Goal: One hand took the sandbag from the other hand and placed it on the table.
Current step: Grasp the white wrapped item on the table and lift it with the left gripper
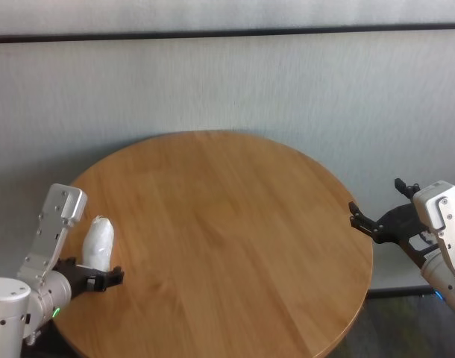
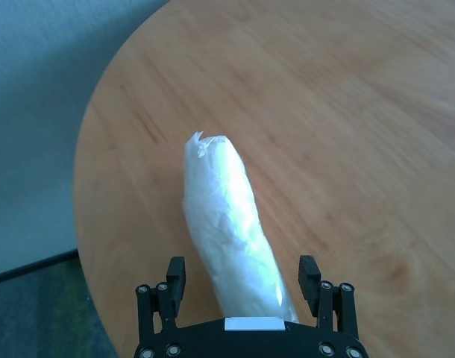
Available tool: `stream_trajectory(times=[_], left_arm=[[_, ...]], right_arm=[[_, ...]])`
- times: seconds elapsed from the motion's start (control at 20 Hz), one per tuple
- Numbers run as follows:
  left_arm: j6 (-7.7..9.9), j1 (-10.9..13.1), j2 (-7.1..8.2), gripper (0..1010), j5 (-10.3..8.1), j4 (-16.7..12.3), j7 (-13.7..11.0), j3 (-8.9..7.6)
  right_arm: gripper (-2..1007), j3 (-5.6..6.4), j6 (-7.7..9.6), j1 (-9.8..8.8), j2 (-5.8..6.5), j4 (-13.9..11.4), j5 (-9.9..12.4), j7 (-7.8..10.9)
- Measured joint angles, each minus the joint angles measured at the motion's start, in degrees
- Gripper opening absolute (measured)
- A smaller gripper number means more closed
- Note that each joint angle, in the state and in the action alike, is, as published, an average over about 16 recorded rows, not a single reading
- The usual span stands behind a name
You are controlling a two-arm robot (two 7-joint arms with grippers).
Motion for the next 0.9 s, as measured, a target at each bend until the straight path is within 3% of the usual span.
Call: stream_trajectory(times=[0.9], left_arm=[[-0.58,0.1,-0.20,971,0.44,0.1,-0.6,-0.20]], right_arm=[[1001,0.00,0.00,0.00,0.00,0.0,0.0,0.00]])
